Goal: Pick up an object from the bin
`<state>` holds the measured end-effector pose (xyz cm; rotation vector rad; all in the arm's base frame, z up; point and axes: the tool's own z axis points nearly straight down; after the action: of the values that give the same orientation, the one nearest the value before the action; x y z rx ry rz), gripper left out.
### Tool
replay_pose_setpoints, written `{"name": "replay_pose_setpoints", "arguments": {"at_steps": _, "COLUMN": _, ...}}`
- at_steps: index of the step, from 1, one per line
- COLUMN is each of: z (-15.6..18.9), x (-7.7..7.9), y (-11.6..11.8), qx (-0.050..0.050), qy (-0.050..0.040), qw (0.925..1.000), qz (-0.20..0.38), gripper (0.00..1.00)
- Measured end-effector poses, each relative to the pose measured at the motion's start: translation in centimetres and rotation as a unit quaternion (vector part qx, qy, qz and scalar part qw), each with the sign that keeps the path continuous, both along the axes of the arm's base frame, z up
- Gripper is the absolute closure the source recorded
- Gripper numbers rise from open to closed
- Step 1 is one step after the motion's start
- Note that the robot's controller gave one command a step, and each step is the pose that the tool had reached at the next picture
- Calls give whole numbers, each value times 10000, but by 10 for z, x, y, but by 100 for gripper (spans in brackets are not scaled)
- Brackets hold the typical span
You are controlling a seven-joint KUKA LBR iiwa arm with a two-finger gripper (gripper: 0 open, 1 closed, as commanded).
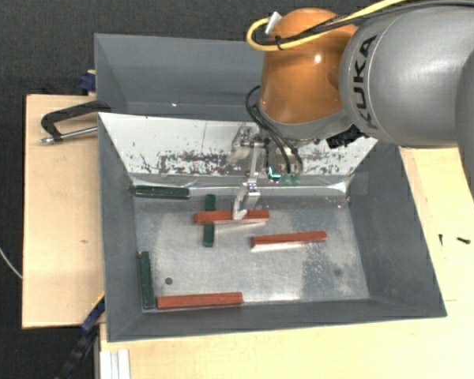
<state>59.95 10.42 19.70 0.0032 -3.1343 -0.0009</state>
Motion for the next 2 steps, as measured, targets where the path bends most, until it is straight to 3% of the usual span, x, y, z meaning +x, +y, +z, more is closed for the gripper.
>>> {"name": "replay_pose_setpoints", "arguments": {"at_steps": 1, "z": 5, "x": 2, "y": 0, "qx": 5, "qy": -42, "qw": 10000, "qz": -9, "gripper": 0}}
{"name": "replay_pose_setpoints", "arguments": {"at_steps": 2, "z": -45, "x": 0, "y": -7, "qx": 8, "qy": -73, "qw": 9996, "qz": 256, "gripper": 0}}
